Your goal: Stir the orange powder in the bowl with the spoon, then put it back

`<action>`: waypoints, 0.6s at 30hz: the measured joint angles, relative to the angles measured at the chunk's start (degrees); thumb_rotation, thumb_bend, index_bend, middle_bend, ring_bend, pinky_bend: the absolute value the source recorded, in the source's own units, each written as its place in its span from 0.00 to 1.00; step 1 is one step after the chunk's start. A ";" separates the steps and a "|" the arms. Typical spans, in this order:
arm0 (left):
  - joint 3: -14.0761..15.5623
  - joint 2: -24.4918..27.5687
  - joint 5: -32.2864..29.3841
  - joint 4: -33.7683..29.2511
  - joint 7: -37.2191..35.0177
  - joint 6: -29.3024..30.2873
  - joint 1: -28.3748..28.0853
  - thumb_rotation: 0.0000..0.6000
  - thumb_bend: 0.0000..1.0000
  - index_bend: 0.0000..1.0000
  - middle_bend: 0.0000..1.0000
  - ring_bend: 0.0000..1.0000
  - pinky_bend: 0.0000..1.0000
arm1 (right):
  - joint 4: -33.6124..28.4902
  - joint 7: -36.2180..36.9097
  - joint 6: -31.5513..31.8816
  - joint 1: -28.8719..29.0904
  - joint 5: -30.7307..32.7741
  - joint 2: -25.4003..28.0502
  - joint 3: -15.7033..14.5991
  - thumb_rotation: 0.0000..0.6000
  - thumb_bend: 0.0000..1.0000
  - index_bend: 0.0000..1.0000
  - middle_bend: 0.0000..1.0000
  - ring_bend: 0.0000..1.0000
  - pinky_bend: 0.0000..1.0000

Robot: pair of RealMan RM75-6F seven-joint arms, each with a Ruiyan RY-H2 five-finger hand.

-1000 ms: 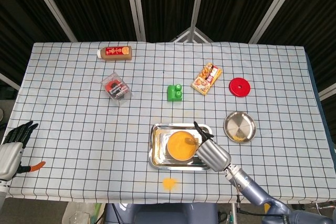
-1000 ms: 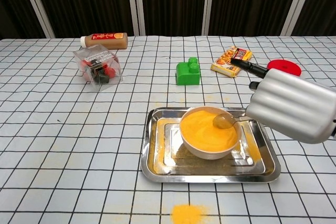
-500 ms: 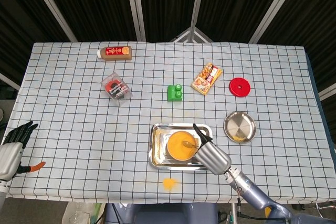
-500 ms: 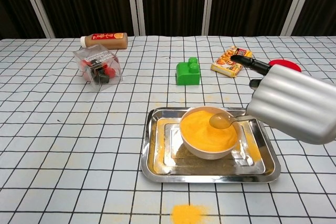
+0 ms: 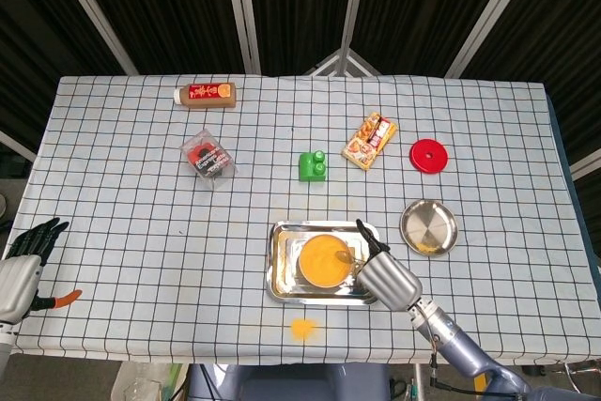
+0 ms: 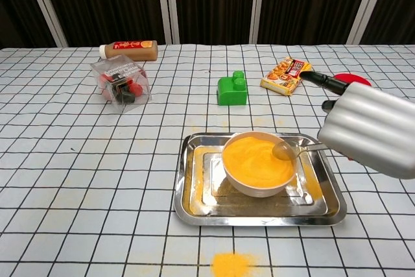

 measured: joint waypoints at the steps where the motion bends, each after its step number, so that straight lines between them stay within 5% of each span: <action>1: -0.01 0.02 -0.03 -0.01 -0.04 0.00 0.01 1.00 0.00 0.00 0.00 0.00 0.00 | -0.21 0.22 0.47 -0.06 0.08 0.11 0.39 1.00 0.94 0.95 0.83 0.56 0.02; 9: -0.15 0.03 -0.06 -0.09 -0.35 0.09 0.00 1.00 0.00 0.00 0.00 0.00 0.00 | -1.22 2.58 4.85 -1.54 5.39 3.37 5.46 1.00 0.94 0.95 0.83 0.56 0.02; 18: -1.24 -0.89 2.45 1.11 -1.86 3.82 0.31 1.00 0.00 0.00 0.00 0.00 0.00 | 4.44 6.55 6.37 -5.48 14.36 4.60 7.01 1.00 0.94 0.95 0.83 0.56 0.02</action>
